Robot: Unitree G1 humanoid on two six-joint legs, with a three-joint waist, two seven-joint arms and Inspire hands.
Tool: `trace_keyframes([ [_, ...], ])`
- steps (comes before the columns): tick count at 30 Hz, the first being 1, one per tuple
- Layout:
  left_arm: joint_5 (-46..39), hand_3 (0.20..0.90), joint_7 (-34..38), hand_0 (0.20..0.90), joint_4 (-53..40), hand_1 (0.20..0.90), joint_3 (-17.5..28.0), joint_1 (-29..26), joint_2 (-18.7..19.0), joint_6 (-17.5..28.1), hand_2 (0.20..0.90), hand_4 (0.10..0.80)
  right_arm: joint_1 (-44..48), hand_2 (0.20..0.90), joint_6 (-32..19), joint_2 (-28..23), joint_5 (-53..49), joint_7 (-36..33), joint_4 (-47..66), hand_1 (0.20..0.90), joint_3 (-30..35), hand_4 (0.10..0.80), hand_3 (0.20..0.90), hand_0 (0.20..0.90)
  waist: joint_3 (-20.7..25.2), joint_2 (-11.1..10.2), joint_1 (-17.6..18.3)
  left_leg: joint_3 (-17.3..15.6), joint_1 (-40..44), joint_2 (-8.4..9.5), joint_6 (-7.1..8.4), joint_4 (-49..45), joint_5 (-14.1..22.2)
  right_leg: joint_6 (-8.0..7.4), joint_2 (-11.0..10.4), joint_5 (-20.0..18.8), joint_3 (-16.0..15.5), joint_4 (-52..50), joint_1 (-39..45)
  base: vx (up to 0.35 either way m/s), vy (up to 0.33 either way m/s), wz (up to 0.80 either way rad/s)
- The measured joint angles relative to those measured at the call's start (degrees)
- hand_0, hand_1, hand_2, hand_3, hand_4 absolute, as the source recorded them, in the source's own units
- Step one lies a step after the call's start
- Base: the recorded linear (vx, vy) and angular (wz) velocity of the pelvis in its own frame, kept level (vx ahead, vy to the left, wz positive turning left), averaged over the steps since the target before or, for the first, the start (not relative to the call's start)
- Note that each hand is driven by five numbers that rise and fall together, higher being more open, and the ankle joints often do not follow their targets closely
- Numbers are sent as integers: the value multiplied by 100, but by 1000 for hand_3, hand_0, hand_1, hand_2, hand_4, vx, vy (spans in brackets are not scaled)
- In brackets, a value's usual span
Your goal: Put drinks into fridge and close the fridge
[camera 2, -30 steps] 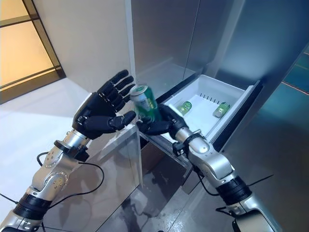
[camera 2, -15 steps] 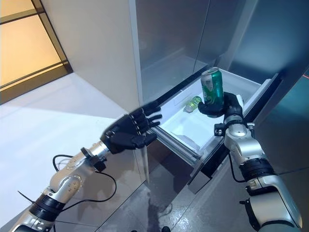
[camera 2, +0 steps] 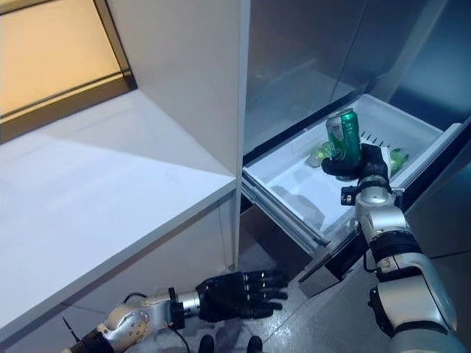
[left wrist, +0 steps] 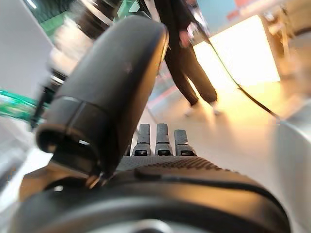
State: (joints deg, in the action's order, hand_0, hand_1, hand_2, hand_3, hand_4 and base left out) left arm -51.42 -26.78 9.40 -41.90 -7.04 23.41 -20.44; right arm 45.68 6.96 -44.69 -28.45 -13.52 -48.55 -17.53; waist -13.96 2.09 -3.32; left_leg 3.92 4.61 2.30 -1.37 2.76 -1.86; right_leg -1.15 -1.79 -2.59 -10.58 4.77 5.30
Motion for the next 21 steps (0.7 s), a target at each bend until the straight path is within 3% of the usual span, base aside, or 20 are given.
trace_keyframes([
  [6,1554,900,299,900,1965,900,-21,-25,31,976,900,800,347,300,132,-3,374,461,-289,300,-154,100,200,300,-586,-35,-4,-3,-417,-12,22,-132,-15,44,19,-64,-5,-48,-359,-71,-41,4],
  [9,1909,900,746,900,2685,900,333,-58,15,1414,900,800,369,300,343,-5,509,623,-321,300,-168,100,200,300,-876,-70,-13,-10,-573,-4,22,-216,-15,49,10,-70,-4,-79,-471,-33,-37,9],
  [11,2180,900,936,900,3112,900,593,-209,-48,1537,900,800,378,300,433,2,607,680,-331,300,-170,100,200,300,-993,-92,-81,-10,-579,-5,23,-230,-15,50,11,-70,-5,-93,-474,-44,-45,2],
  [16,3095,900,1434,900,4379,900,1729,-530,-41,1704,900,800,558,300,824,0,837,881,-412,300,-169,100,200,300,-1208,-157,-161,-22,-808,9,23,-332,-14,47,-12,-78,-2,-168,-691,-51,-27,1],
  [21,3357,900,1716,900,4696,900,2254,-554,99,1573,900,800,852,300,1058,-53,1190,1004,-641,300,-169,100,200,300,-1315,-146,-207,-35,-1034,13,22,-448,-13,46,-23,-82,-1,-307,-928,-52,18,-1],
])
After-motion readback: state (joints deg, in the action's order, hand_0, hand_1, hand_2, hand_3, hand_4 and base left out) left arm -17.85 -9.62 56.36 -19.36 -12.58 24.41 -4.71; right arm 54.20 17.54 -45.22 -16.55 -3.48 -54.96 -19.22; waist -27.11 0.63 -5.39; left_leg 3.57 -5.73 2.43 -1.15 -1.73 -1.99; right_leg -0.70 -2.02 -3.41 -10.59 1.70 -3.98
